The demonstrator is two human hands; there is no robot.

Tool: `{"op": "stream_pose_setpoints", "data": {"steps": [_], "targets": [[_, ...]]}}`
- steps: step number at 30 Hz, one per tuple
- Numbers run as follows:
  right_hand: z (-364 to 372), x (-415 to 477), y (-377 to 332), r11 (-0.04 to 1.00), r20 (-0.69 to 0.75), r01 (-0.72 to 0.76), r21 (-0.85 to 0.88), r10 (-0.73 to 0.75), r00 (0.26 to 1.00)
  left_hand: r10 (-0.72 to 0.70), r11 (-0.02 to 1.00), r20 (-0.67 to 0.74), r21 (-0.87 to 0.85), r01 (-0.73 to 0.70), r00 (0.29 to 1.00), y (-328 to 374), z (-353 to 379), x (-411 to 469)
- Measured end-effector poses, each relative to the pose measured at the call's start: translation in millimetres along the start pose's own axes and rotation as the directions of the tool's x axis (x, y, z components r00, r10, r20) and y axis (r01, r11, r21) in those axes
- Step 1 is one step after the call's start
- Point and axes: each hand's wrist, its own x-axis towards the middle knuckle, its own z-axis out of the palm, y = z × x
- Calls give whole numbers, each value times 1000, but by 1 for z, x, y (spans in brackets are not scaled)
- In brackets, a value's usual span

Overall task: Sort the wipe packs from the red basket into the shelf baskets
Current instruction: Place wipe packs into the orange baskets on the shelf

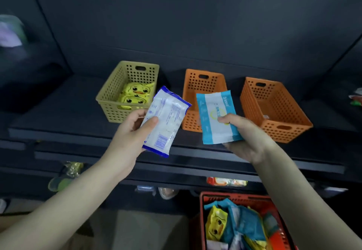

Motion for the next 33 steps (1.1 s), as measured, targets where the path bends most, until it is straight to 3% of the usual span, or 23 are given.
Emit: {"op": "stream_pose_setpoints", "data": {"steps": [7,12,15,18,20,22,25,29,33], "targets": [[11,51,-14,944,-181,102,-314,-165,970,-82,993,90,-73,89,993,11,-17,62],[-16,95,-38,951,-235,121,-284,-192,953,-113,988,165,-88,129,980,11,3,119],[-39,133,-53,905,-309,149,-398,-285,907,-94,992,155,-68,106,983,10,17,157],[-57,177,-63,786,-358,133,-604,-417,835,-91,993,54,-76,95,994,9,30,194],[-65,208,-66,636,-334,54,-770,-474,815,-94,993,8,-71,95,996,7,35,215],[-69,239,-69,478,-279,-12,-878,-491,825,-84,994,-12,-74,83,996,6,38,233],[-71,281,-74,330,-231,-81,-941,-446,865,-102,989,-61,-109,95,993,2,40,253],[-79,325,-76,314,-268,-166,-935,-315,911,-143,985,-82,-108,134,986,-3,40,270],[-84,349,-72,286,-334,-252,-925,-288,898,-168,981,-84,-109,158,982,-7,37,280]]}}
